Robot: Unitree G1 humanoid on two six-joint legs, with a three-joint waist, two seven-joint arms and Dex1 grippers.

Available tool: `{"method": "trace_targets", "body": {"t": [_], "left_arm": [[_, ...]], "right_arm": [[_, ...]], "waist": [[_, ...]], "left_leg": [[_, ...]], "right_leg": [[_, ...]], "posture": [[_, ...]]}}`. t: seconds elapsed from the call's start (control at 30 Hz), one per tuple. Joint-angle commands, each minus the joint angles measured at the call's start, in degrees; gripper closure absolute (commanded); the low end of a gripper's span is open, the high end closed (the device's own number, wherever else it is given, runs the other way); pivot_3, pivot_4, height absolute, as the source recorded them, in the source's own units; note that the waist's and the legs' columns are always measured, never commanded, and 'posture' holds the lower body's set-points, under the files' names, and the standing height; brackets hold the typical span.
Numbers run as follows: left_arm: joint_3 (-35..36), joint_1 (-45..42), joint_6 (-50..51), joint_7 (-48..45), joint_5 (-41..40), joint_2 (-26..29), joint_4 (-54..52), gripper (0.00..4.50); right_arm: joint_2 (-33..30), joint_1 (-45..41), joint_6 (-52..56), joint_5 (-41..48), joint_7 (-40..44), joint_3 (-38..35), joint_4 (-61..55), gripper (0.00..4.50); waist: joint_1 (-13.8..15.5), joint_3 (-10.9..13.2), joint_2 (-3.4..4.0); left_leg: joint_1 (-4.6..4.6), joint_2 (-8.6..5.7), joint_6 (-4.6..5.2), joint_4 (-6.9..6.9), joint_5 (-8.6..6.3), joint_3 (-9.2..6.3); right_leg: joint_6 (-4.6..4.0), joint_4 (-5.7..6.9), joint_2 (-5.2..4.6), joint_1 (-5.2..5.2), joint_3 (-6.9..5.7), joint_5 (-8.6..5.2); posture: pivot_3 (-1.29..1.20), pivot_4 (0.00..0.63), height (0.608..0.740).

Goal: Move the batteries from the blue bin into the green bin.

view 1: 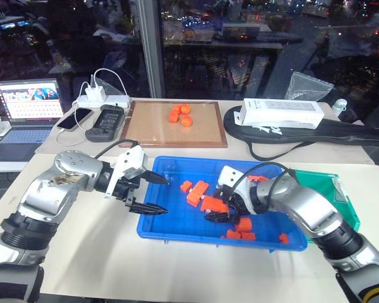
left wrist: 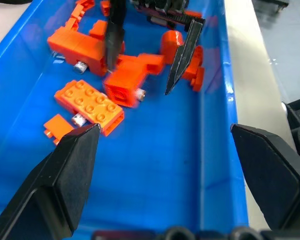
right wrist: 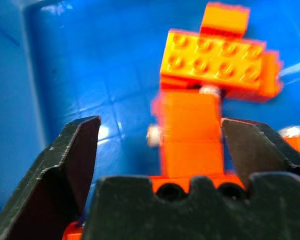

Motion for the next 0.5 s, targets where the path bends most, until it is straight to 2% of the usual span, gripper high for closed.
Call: {"method": "trace_targets", "body": {"t": [0.03, 0.17, 0.27, 0.43, 0.5], "left_arm": [[0.9, 0.0, -1.1, 0.1, -0.3, 0.6, -2.0, 0.0], [0.9, 0.1, -1.2, 0.4, -0.3, 0.4, -2.0, 0.0], [0.7, 0.0, -1.5, 0.4, -0.2, 0.1, -1.6, 0.0], [0.4, -0.3, -1.8, 0.0, -0.3, -0.2, -1.0, 0.0], [0.1, -0.7, -2.1, -0.2, -0.1, -0.4, -0.5, 0.0]], "right_arm": [[0.9, -0.4, -0.2, -1.4, -1.1, -2.1, 0.7, 1.79], [0.3, 0.0, 0.2, -1.2, -0.4, -2.6, -0.7, 3.03], [-2.1, -0.1, 0.4, 0.8, 2.1, -4.6, -5.1, 3.05], [-7.1, -1.1, 3.6, 5.6, 5.5, -12.0, -9.6, 3.05], [-11.8, 0.2, 3.4, 5.0, 7.0, -13.5, -10.0, 3.05]], "waist": [[0.0, 0.0, 0.0], [0.0, 0.0, 0.0], [0.0, 0.0, 0.0], [0.1, 0.0, 0.01], [0.2, 0.0, 0.01]], "left_leg": [[0.0, 0.0, 0.0, 0.02, 0.0, 0.01], [0.0, 0.0, 0.0, 0.02, 0.0, 0.0], [0.0, 0.0, 0.0, 0.0, 0.0, 0.0], [-0.01, 0.0, 0.0, 0.0, 0.0, -0.01], [0.01, 0.0, 0.0, 0.0, 0.0, -0.01]], "right_leg": [[0.0, 0.05, 0.0, 0.0, 0.01, -0.01], [0.0, 0.08, 0.0, -0.01, -0.02, -0.02], [0.0, 0.08, 0.0, -0.02, -0.01, -0.02], [0.0, 0.07, -0.01, -0.01, -0.02, -0.03], [0.0, 0.07, -0.01, 0.0, -0.02, -0.03]], "posture": [[0.0, 0.15, 0.693], [0.0, 0.15, 0.693], [0.0, 0.15, 0.693], [0.0, 0.15, 0.693], [0.0, 0.15, 0.693]]}}
